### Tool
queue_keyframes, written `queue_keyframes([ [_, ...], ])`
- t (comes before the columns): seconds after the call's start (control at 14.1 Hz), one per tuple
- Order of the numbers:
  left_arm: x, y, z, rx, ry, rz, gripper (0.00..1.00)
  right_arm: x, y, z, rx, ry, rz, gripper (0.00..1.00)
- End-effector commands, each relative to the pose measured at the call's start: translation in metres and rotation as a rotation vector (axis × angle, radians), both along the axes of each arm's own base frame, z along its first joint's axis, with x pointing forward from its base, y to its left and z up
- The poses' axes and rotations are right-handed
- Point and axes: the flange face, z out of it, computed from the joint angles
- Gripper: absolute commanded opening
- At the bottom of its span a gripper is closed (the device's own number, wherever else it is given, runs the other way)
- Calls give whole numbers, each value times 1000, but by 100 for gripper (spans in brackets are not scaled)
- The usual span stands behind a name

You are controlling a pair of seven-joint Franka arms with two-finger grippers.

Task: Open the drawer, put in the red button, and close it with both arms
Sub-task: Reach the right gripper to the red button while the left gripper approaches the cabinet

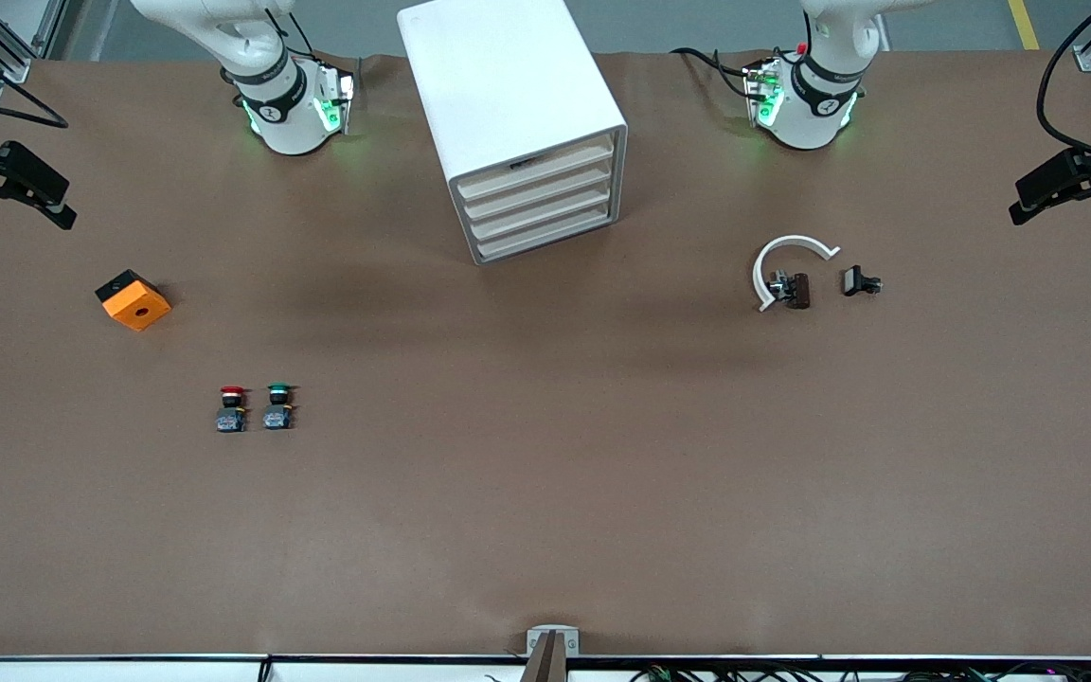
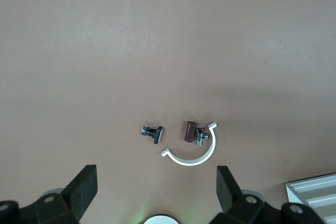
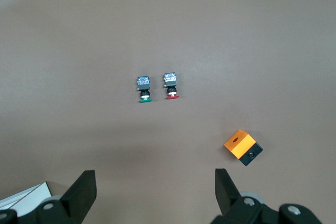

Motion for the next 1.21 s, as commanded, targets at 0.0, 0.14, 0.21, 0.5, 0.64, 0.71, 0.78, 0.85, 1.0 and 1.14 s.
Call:
queue_keyframes([
  [0.0, 3, -6, 3, 17, 10, -24, 100, 2, 1, 5, -2, -2, 1, 100],
  [0.14, 8, -3, -3, 15, 20, -20, 100, 2, 0, 5, -2, -2, -1, 100],
  [0.21, 11, -2, -7, 13, 28, -17, 100, 2, 0, 4, -2, 2, -1, 100],
  [0.5, 29, -8, -40, -5, 87, -23, 100, 2, 1, 2, -3, 8, 8, 100],
  [0.64, 43, -11, -69, -18, 133, -31, 100, 6, 2, -10, -19, 49, 17, 100],
  [0.71, 51, -20, -87, -21, 164, -46, 100, 13, 0, -24, -20, 80, 14, 100],
  [0.78, 58, -30, -103, -24, 185, -63, 100, 19, -1, -32, -21, 91, 15, 100],
  [0.85, 66, -34, -122, -32, 204, -68, 100, 25, -3, -42, -23, 106, 12, 100],
  [1.0, 76, -52, -153, -50, 246, -16, 100, 42, -4, -77, -26, 172, 9, 100],
  [1.14, 81, -90, -191, -13, 309, 101, 100, 61, -7, -122, -29, 250, 6, 100],
])
